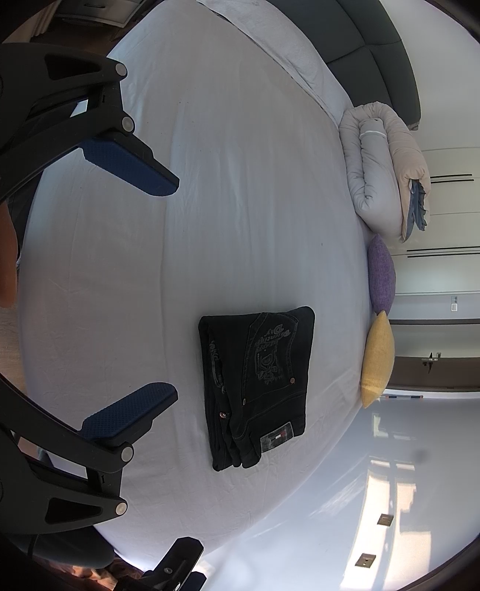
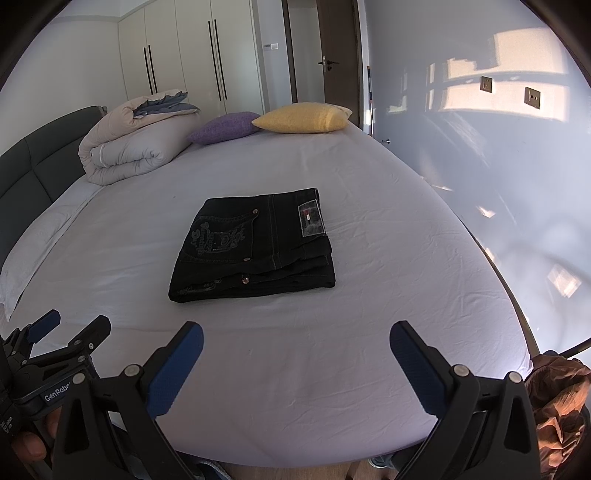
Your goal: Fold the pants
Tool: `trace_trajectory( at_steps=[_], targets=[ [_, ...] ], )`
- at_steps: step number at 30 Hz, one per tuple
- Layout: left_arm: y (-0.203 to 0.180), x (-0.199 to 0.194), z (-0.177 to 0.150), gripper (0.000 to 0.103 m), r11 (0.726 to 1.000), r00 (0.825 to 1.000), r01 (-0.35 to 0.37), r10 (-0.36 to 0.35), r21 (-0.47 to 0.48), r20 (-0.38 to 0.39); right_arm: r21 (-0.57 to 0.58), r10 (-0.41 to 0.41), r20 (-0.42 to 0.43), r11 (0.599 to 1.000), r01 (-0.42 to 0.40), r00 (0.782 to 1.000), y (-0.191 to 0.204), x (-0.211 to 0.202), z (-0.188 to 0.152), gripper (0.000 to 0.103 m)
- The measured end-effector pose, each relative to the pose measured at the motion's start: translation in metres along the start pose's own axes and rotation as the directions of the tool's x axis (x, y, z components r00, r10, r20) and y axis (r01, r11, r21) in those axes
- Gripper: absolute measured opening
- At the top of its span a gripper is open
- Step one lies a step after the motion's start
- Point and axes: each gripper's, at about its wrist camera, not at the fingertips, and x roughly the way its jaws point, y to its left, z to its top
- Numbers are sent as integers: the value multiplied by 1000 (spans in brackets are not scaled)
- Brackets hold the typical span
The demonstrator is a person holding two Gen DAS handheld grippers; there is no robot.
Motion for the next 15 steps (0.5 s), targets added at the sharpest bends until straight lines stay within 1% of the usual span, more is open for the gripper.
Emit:
trace_trajectory(
  at_steps=[15],
  targets=[
    [0,-1,-1,103,1000,1000,1,-1,0,-1,-1,5,-3,1000,-5,1000,2,2,-4,103]
  ],
)
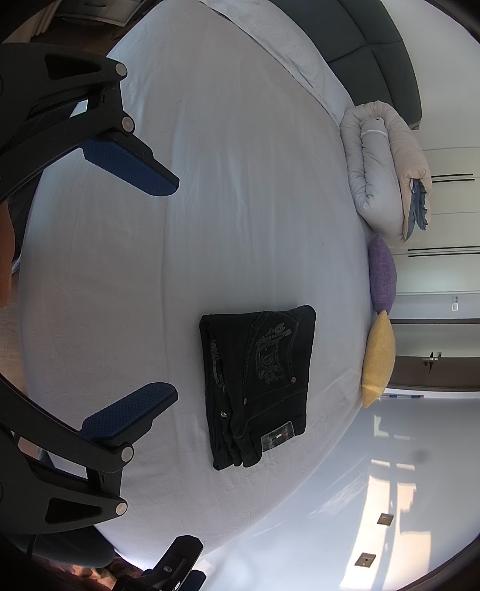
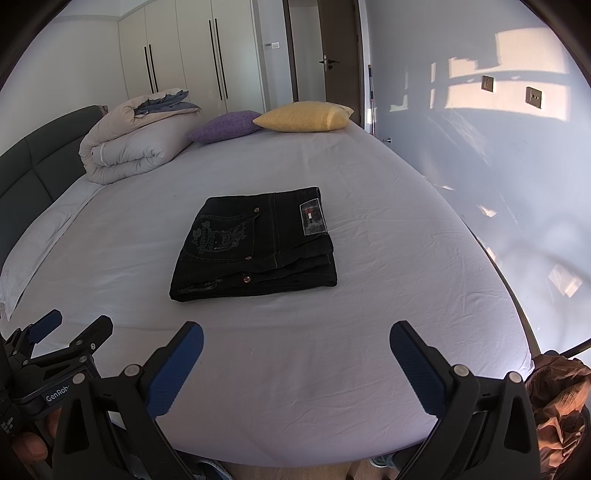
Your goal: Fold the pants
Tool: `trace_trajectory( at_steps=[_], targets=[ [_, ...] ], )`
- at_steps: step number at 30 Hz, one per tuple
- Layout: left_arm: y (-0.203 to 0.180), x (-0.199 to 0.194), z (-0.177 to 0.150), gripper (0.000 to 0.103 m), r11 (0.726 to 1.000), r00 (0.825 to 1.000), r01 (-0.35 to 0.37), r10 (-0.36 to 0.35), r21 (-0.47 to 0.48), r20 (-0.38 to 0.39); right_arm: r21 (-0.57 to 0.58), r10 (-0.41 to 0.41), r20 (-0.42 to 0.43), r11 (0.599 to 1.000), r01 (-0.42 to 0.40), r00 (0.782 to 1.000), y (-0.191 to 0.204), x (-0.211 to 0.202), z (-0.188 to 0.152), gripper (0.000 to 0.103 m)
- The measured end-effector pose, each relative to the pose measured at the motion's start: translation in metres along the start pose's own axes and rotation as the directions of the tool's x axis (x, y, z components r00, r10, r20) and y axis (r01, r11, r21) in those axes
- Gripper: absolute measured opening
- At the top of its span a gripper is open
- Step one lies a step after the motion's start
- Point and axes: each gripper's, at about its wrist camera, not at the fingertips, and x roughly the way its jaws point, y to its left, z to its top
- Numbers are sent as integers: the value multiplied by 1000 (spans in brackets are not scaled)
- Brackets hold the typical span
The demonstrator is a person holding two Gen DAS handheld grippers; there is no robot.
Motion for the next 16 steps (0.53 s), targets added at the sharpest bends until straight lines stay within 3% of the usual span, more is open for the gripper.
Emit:
trace_trajectory(
  at_steps=[16],
  targets=[
    [-8,2,-6,103,1000,1000,2,-2,5,6,-2,6,-6,1000,-6,1000,-2,0,-1,103]
  ],
)
